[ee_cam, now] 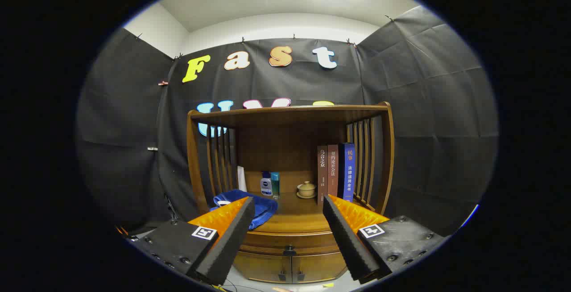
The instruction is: Pull open the drawer, take out the items inside it, and place them on the countertop above the cabinet.
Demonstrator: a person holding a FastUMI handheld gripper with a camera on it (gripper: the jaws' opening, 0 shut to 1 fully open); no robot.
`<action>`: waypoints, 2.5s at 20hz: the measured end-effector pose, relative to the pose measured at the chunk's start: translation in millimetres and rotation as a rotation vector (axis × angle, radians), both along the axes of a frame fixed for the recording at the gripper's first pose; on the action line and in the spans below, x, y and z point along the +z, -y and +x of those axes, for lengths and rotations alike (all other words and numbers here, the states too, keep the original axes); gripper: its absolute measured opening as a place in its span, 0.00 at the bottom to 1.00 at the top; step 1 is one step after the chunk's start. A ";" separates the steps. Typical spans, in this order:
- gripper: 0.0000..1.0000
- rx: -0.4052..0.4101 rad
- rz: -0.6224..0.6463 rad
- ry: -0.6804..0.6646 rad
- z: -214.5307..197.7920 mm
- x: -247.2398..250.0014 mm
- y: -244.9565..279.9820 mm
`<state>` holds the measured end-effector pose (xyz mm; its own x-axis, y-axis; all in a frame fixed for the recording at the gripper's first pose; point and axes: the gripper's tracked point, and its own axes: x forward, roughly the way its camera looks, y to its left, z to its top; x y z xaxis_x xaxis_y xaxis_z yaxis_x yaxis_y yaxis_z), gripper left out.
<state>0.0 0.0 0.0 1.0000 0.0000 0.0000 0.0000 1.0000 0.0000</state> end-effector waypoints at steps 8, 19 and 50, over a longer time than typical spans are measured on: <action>0.99 -0.005 0.014 -0.017 7.0 -7.6 2.1; 0.99 -0.002 0.042 -0.001 7.3 -3.7 2.4; 0.97 -0.008 0.085 -0.425 108.4 -280.3 0.0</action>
<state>108.4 0.0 -280.3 0.9109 0.0097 -0.4125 0.0261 0.9964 0.0810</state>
